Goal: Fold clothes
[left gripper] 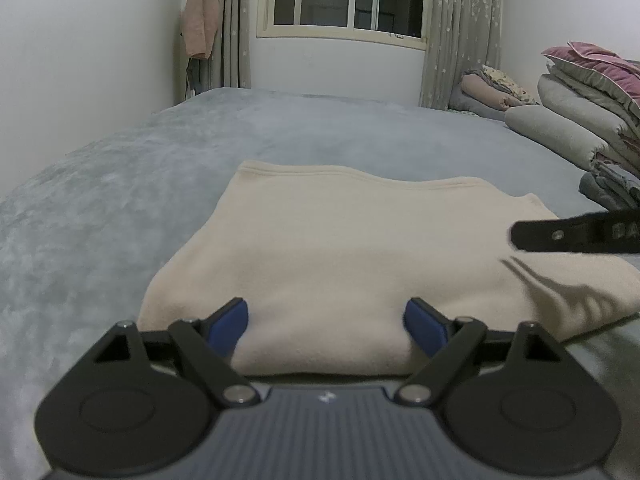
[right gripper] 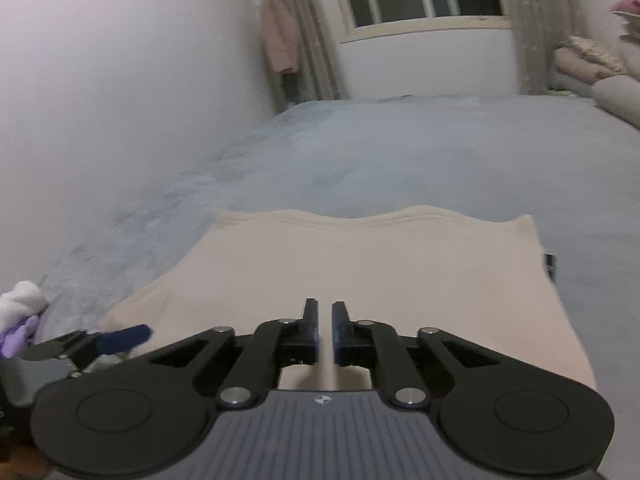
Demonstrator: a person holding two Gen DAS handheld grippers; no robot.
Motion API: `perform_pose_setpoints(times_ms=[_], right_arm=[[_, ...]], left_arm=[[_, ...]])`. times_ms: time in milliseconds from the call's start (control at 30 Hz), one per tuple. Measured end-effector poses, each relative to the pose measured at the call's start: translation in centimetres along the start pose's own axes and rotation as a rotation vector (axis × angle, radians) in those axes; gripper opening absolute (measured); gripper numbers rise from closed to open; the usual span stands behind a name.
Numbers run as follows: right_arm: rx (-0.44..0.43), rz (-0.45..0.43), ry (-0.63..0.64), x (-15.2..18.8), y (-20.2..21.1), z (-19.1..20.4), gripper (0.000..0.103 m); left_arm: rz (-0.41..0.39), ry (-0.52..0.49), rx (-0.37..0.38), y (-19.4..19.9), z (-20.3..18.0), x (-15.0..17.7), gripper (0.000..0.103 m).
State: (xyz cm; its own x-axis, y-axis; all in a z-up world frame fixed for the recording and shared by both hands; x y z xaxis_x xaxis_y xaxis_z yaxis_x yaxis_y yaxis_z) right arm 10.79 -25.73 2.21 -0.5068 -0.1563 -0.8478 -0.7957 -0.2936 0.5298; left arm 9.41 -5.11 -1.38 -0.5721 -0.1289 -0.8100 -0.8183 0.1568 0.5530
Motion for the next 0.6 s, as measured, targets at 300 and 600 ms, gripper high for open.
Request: perform_pose_setpoints(times_ms=[300,600], right_arm=[[-0.001,0.144,0.109,-1.8,-6.0,1.0,0.008],[-0.014,0.220,0.036,-4.0,-11.4,-0.9,0.000]], left_arm=[[-0.008,-0.024,-0.017,-0.1,-0.4,0.5,0.086],[-0.017,-0.041,-0.030,-0.1,-0.8,0.8,0.086]])
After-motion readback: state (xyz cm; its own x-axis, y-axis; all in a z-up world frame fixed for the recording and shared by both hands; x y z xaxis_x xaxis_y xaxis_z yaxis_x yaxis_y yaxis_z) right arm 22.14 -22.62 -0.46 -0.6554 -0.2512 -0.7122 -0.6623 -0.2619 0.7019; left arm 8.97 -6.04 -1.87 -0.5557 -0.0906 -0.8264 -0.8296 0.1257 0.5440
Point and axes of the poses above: each gripper's, at about its wrist camera, not at the fingertips, and y roughly against the way its jaws point, z to its left, x to its underside, the point moved 1 cm from there along -y, roughly the way its jaws point, and after that the axes turned 11 degrees about y, right-handed, at the moved point
